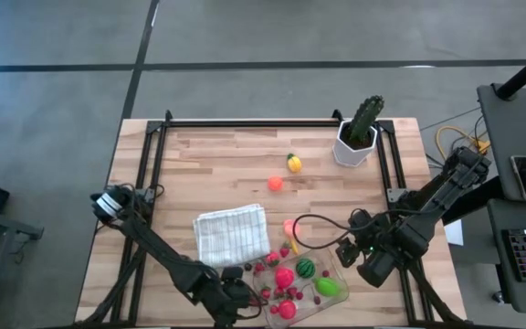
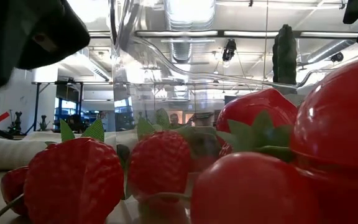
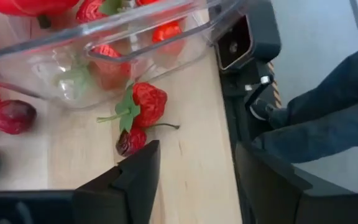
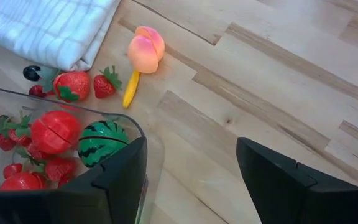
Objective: Pick and placing Produce into tupperware
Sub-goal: Put the red cherry into the transparent bin
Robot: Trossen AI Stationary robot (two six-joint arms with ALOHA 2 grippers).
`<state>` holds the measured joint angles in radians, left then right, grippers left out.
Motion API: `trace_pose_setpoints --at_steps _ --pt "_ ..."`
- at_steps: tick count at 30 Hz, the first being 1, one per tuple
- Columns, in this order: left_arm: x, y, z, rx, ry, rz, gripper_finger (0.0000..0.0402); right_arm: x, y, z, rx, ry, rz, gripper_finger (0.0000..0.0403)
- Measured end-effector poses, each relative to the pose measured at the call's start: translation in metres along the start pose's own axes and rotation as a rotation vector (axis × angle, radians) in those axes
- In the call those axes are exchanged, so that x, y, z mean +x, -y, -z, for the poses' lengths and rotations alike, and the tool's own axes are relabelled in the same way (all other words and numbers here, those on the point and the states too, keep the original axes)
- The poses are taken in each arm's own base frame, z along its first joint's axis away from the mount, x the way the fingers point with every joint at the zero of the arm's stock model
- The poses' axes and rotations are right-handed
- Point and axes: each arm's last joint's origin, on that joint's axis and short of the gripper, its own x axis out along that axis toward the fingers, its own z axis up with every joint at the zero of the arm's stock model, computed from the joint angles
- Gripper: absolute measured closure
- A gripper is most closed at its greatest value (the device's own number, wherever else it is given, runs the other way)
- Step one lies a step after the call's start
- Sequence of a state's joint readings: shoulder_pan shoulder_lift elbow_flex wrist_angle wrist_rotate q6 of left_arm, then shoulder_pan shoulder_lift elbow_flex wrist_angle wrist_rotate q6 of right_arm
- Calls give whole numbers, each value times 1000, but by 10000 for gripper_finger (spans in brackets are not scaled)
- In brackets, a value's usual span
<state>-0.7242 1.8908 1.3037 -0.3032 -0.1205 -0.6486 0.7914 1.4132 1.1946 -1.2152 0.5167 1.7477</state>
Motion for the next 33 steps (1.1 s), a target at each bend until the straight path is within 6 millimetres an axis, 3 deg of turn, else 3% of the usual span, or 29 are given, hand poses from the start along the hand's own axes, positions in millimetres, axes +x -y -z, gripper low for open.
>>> trace_pose_setpoints --at_steps 6,11,22,33 --pt "1 -3 -1 33 63 -99 157 0 0 0 0 0 -1 165" --pt "2 -5 -1 89 86 -147 151 1 0 0 -2 0 2 165" --pt "34 -10 14 108 22 -187 174 4 1 2 -1 -1 -1 165" --pt "40 -12 18 111 10 -205 215 5 1 3 -1 -1 0 165"
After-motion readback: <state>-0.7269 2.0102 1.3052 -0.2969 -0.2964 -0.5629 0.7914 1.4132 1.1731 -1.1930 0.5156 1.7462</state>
